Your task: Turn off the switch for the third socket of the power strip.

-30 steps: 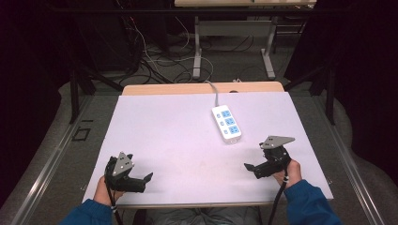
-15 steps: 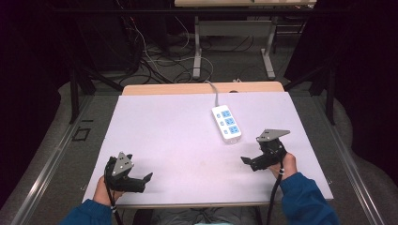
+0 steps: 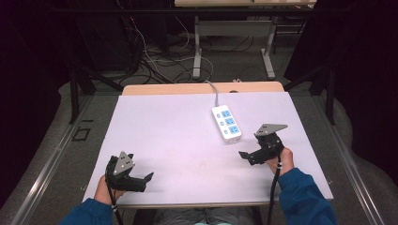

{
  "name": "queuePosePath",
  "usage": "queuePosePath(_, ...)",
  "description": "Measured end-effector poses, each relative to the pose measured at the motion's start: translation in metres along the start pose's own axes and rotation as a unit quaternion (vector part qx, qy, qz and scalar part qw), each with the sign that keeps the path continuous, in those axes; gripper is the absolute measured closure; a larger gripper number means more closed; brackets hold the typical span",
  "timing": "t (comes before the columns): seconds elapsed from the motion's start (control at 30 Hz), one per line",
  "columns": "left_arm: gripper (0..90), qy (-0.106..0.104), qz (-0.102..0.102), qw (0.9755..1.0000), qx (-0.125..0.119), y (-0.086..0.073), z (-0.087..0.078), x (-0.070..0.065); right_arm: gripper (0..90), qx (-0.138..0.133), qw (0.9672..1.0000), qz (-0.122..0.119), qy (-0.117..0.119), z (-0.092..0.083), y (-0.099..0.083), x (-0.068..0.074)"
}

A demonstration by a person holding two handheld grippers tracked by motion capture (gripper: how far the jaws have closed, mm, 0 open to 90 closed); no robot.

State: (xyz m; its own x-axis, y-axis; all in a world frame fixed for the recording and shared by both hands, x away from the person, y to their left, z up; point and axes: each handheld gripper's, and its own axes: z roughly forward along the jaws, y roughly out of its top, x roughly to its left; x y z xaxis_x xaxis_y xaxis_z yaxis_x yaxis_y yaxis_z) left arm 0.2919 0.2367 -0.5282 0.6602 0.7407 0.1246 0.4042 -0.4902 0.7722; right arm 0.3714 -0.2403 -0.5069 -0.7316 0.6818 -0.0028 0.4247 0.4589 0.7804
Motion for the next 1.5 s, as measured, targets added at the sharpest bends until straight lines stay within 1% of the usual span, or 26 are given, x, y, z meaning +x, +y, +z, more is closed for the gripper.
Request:
queuePosePath(0.1, 0.3, 0.001, 0.001, 1.0, 0.001, 0.0, 0.0, 0.0, 0.1, -0.001, 1.0, 0.001, 0.003, 0.002, 0.003, -0.001)
queuePosePath(0.13, 0.3, 0.002, 0.001, 1.0, -0.001, 0.0, 0.0, 0.0, 0.1, 0.002, 1.0, 0.001, 0.001, 0.003, 0.004, -0.002)
queuePosePath(0.17, 0.3, 0.003, -0.002, 1.0, -0.003, -0.001, 0.0, 0.0, 0.1, 0.002, 1.0, 0.001, 0.001, 0.003, 0.004, -0.002)
queuePosePath(0.2, 0.3, 0.003, -0.002, 1.0, -0.003, -0.001, 0.0, 0.0, 0.1, 0.001, 1.0, 0.002, 0.002, 0.004, 0.005, -0.003)
queuePosePath(0.23, 0.3, 0.002, -0.002, 1.0, -0.003, -0.001, 0.001, 0.0, 0.1, -0.003, 1.0, 0.002, -0.001, 0.005, 0.006, -0.004)
queuePosePath(0.27, 0.3, 0.001, 0.002, 1.0, 0.001, 0.0, 0.0, 0.001, 0.1, -0.002, 1.0, 0.002, -0.001, 0.005, 0.007, -0.004)
queuePosePath(0.43, 0.3, 0.0, -0.001, 1.0, 0.001, 0.0, 0.001, -0.001, 0.2, -0.004, 1.0, 0.003, 0.002, 0.008, 0.011, -0.005)
queuePosePath(0.5, 0.3, 0.0, -0.002, 1.0, 0.0, 0.0, 0.0, -0.001, 0.2, -0.007, 1.0, 0.002, 0.0, 0.01, 0.013, -0.007)
queuePosePath(0.53, 0.3, 0.003, 0.0, 1.0, -0.002, 0.0, 0.0, -0.001, 0.2, -0.008, 1.0, 0.001, -0.002, 0.011, 0.014, -0.007)
queuePosePath(0.57, 0.3, 0.0, 0.0, 1.0, 0.001, 0.0, 0.0, -0.001, 0.2, -0.008, 1.0, 0.005, -0.002, 0.012, 0.015, -0.008)
queuePosePath(0.63, 0.3, 0.0, -0.001, 1.0, 0.001, 0.0, 0.001, -0.001, 0.2, -0.007, 1.0, 0.001, -0.001, 0.014, 0.017, -0.009)
queuePosePath(0.7, 0.3, -0.001, -0.004, 1.0, 0.0, 0.0, 0.001, -0.001, 0.2, -0.01, 0.9999, 0.003, 0.001, 0.016, 0.019, -0.009)
queuePosePath(0.77, 0.3, -0.002, -0.003, 1.0, 0.0, 0.0, 0.001, 0.0, 0.2, -0.01, 0.9999, 0.002, -0.003, 0.017, 0.02, -0.01)
queuePosePath(0.87, 0.3, -0.002, -0.002, 1.0, 0.001, 0.0, 0.001, -0.001, 0.2, -0.008, 1.0, 0.003, -0.002, 0.019, 0.022, -0.013)
queuePosePath(1.1, 0.3, 0.0, 0.0, 1.0, 0.002, 0.0, 0.001, -0.001, 0.4, -0.016, 0.9998, 0.006, -0.006, 0.025, 0.029, -0.017)
queuePosePath(1.13, 0.3, -0.003, -0.002, 1.0, 0.002, 0.0, 0.001, -0.001, 0.5, -0.017, 0.9998, 0.007, -0.004, 0.026, 0.031, -0.018)
queuePosePath(1.17, 0.3, -0.001, 0.001, 1.0, 0.001, 0.0, 0.001, -0.001, 0.6, -0.02, 0.9998, 0.003, -0.004, 0.027, 0.032, -0.019)
queuePosePath(1.27, 0.3, -0.002, 0.001, 1.0, 0.003, 0.0, 0.001, 0.0, 0.6, -0.018, 0.9998, 0.005, -0.005, 0.03, 0.034, -0.021)
queuePosePath(1.37, 0.3, -0.005, -0.004, 1.0, 0.003, 0.0, 0.001, -0.001, 0.6, -0.019, 0.9998, 0.004, -0.007, 0.034, 0.037, -0.022)
queuePosePath(1.4, 0.3, -0.005, -0.002, 1.0, 0.003, 0.0, 0.001, -0.001, 0.6, -0.017, 0.9998, 0.001, -0.006, 0.035, 0.037, -0.023)
queuePosePath(1.47, 0.3, -0.004, 0.001, 1.0, 0.003, 0.0, 0.001, 0.0, 0.6, -0.02, 0.9998, 0.006, -0.006, 0.037, 0.039, -0.025)
queuePosePath(1.5, 0.3, -0.006, -0.003, 1.0, 0.003, 0.0, 0.001, -0.001, 0.6, -0.023, 0.9997, 0.006, -0.006, 0.038, 0.039, -0.026)
